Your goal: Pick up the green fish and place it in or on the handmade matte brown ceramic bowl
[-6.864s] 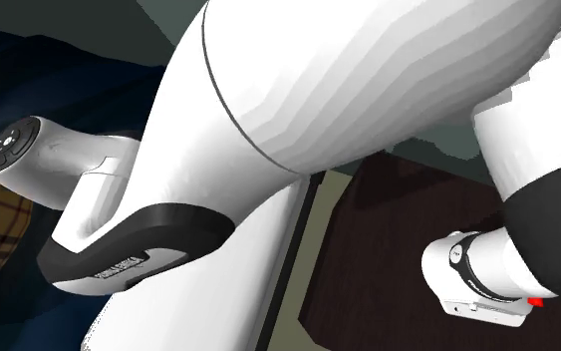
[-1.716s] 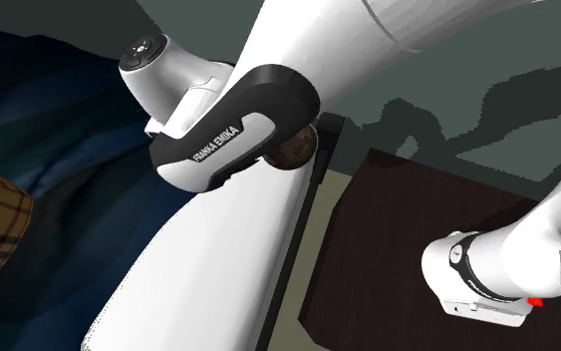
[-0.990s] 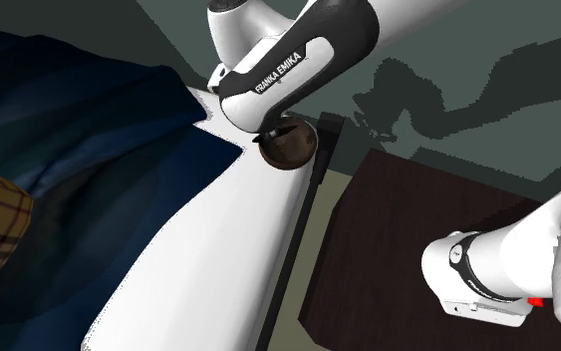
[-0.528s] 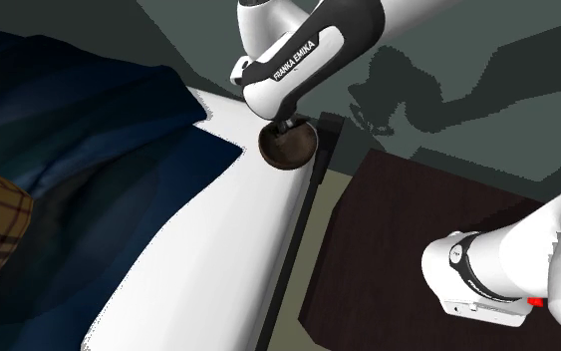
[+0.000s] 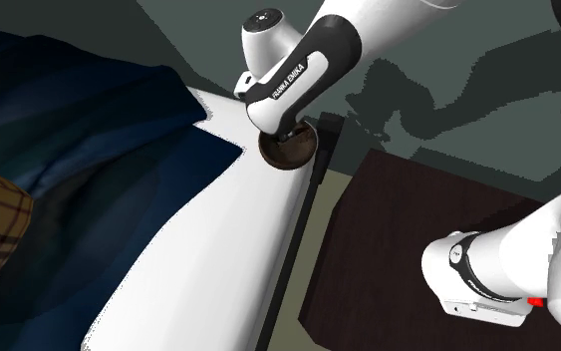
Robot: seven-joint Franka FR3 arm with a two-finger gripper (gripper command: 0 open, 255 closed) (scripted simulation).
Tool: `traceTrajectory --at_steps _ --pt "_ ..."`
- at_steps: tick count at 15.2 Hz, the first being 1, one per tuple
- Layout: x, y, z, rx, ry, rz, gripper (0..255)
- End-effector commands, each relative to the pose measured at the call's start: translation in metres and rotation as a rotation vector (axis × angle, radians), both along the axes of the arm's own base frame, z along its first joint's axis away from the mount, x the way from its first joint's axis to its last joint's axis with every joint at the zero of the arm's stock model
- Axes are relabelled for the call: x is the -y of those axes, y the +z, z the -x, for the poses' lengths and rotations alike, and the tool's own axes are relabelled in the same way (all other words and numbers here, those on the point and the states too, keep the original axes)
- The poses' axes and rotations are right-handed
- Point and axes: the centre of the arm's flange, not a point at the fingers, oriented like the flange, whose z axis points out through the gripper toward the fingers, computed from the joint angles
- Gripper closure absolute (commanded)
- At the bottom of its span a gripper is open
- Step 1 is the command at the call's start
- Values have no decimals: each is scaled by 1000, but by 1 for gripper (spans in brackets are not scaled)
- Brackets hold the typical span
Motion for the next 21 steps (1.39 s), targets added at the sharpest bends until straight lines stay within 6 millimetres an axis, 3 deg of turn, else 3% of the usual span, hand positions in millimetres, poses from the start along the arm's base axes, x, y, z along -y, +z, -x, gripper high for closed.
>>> traceTrajectory --at_steps 1,9,10,15,19,21 --pt "0 -10 -1 0 0 0 255" --pt "0 -13 -1 0 0 0 255" --pt "0 -13 -1 0 0 0 0" --pt "0 -13 -1 0 0 0 0" --pt "-1 37 -6 0 0 0 0" --pt "-1 37 -6 0 0 0 0"
